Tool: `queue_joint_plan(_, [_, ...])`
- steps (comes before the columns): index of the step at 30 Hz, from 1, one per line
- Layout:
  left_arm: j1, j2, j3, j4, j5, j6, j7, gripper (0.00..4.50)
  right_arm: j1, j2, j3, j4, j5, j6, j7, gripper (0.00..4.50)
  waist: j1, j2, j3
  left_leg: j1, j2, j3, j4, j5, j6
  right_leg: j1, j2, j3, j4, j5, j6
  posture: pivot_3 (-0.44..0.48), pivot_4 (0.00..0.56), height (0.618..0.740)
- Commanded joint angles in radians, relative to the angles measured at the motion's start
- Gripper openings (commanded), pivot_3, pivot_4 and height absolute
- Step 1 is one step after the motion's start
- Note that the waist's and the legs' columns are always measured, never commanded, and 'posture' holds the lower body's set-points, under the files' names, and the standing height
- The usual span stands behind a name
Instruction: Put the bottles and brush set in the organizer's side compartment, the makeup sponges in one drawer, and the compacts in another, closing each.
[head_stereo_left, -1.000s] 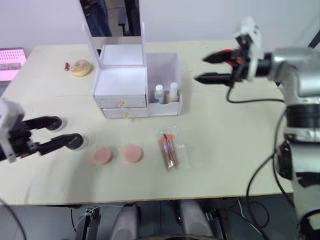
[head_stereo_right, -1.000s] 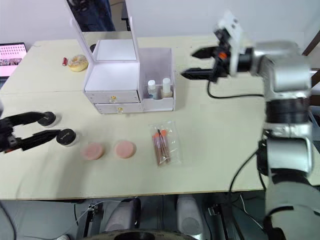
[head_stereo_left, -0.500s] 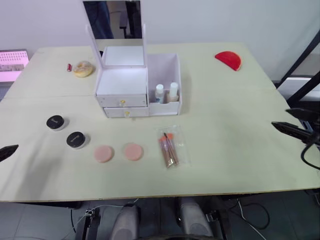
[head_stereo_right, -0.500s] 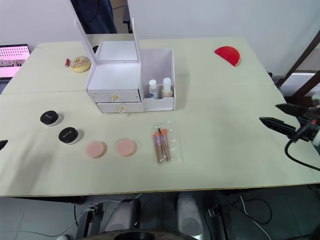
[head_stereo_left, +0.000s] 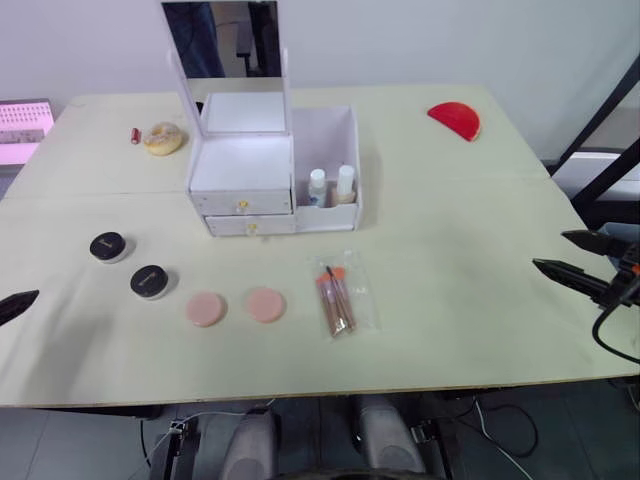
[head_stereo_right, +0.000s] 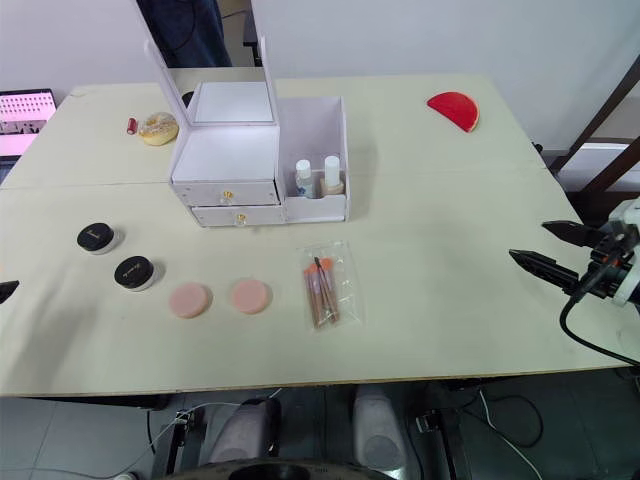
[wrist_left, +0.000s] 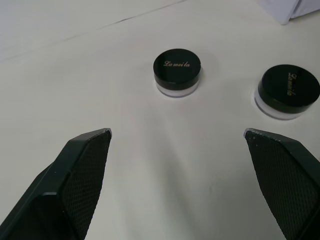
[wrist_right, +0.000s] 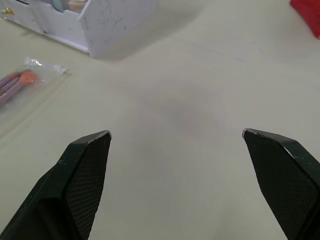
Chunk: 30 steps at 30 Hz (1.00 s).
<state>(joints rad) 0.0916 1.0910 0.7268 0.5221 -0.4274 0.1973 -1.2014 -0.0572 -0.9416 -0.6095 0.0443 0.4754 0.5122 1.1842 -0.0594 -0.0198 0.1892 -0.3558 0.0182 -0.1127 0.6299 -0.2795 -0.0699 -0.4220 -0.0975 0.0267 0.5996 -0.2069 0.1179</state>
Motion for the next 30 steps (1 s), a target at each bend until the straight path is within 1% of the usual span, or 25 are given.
queue_joint_plan(1, [-0.017, -0.018, -0.033, -0.170, -0.045, 0.052, -0.002, 4.50, -0.053, 0.000, 0.051, -0.124, 0.063, 0.039, -0.032, 4.48, 0.002, 0.000, 0.000, 0.000, 0.000, 0.000, 0.000, 0.000, 0.000, 0.000, 0.000, 0.000, 0.000, 0.000, 0.000, 0.000, 0.150, 0.739])
queue_joint_plan(3, [-0.015, -0.035, -0.055, -0.252, -0.053, 0.084, 0.009, 4.50, -0.070, -0.001, 0.081, -0.164, 0.084, 0.062, -0.047, 4.48, 0.007, 0.000, 0.000, 0.000, 0.000, 0.000, 0.000, 0.000, 0.000, 0.000, 0.000, 0.000, 0.000, 0.000, 0.000, 0.000, 0.150, 0.739])
queue_joint_plan(4, [-0.013, -0.054, -0.088, -0.342, -0.071, 0.115, 0.017, 4.50, -0.090, 0.002, 0.110, -0.202, 0.107, 0.088, -0.055, 4.48, 0.010, 0.000, 0.000, 0.000, 0.000, 0.000, 0.000, 0.000, 0.000, 0.000, 0.000, 0.000, 0.000, 0.000, 0.000, 0.000, 0.150, 0.739])
queue_joint_plan(6, [-0.021, -0.102, -0.195, -0.570, -0.124, 0.192, 0.049, 4.50, -0.145, 0.011, 0.192, -0.288, 0.152, 0.145, -0.076, 4.48, 0.015, 0.000, 0.000, 0.000, 0.000, 0.000, 0.000, 0.000, 0.000, 0.000, 0.000, 0.000, 0.000, 0.002, -0.003, 0.000, 0.150, 0.739])
queue_joint_plan(8, [-0.048, -0.150, -0.303, -0.756, -0.170, 0.273, 0.101, 4.50, -0.196, 0.020, 0.260, -0.331, 0.175, 0.182, -0.087, 4.48, 0.019, 0.000, 0.000, -0.001, 0.000, 0.000, 0.000, 0.000, 0.000, 0.001, 0.000, 0.000, -0.001, 0.003, -0.003, 0.000, 0.150, 0.739])
queue_joint_plan(10, [-0.099, -0.195, -0.416, -0.897, -0.187, 0.344, 0.170, 4.50, -0.249, 0.038, 0.325, -0.358, 0.187, 0.212, -0.109, 4.48, 0.025, 0.000, 0.000, -0.001, 0.000, -0.001, 0.001, 0.000, 0.000, 0.001, 0.000, 0.000, -0.001, 0.003, -0.003, 0.000, 0.150, 0.739])
queue_joint_plan(13, [-0.208, -0.271, -0.574, -1.027, -0.210, 0.434, 0.254, 4.50, -0.335, 0.073, 0.417, -0.368, 0.191, 0.254, -0.146, 4.48, 0.026, -0.001, 0.000, -0.001, 0.000, -0.001, 0.001, 0.000, 0.000, 0.002, 0.000, 0.000, -0.001, 0.003, -0.003, 0.000, 0.150, 0.739])
queue_joint_plan(16, [-0.298, -0.344, -0.693, -1.053, -0.194, 0.490, 0.314, 4.50, -0.391, 0.085, 0.483, -0.349, 0.201, 0.308, -0.146, 4.48, 0.026, -0.001, 0.000, 0.000, 0.000, -0.002, 0.002, 0.000, 0.000, 0.004, 0.001, 0.000, 0.000, 0.003, -0.003, 0.000, 0.150, 0.739])
queue_joint_plan(19, [-0.346, -0.394, -0.781, -1.033, -0.159, 0.496, 0.341, 3.62, -0.432, 0.074, 0.543, -0.334, 0.213, 0.390, -0.136, 4.50, 0.020, -0.001, 0.000, 0.000, 0.000, -0.002, 0.002, 0.000, 0.000, 0.004, 0.001, 0.000, -0.001, 0.003, -0.003, 0.000, 0.150, 0.739])
queue_joint_plan(24, [-0.399, -0.468, -0.891, -0.938, -0.106, 0.468, 0.337, 0.97, -0.554, 0.130, 0.627, -0.233, 0.222, 0.589, -0.217, 4.50, 0.018, -0.001, 0.000, 0.000, -0.001, -0.002, 0.003, 0.000, 0.000, 0.004, 0.001, 0.000, -0.001, 0.003, -0.003, 0.000, 0.150, 0.739])
queue_joint_plan(26, [-0.418, -0.501, -0.920, -0.893, -0.086, 0.455, 0.335, 0.07, -0.598, 0.146, 0.650, -0.188, 0.247, 0.691, -0.220, 4.50, 0.020, -0.001, 0.000, 0.000, -0.001, -0.002, 0.003, 0.000, 0.000, 0.004, 0.001, 0.000, -0.001, 0.003, -0.004, 0.000, 0.150, 0.739])
queue_joint_plan(28, [-0.431, -0.525, -0.947, -0.843, -0.059, 0.439, 0.329, 0.07, -0.644, 0.173, 0.664, -0.127, 0.265, 0.804, -0.238, 4.50, 0.022, -0.001, 0.000, 0.000, -0.001, -0.003, 0.003, 0.000, 0.000, 0.004, 0.001, 0.000, -0.001, 0.003, -0.004, 0.000, 0.150, 0.739])
queue_joint_plan(30, [-0.434, -0.528, -0.982, -0.805, -0.021, 0.417, 0.315, 0.07, -0.679, 0.195, 0.669, -0.076, 0.282, 0.906, -0.253, 4.50, 0.024, -0.001, 0.000, 0.000, -0.001, -0.003, 0.003, 0.000, 0.000, 0.004, 0.001, 0.000, -0.001, 0.003, -0.004, 0.000, 0.150, 0.739])
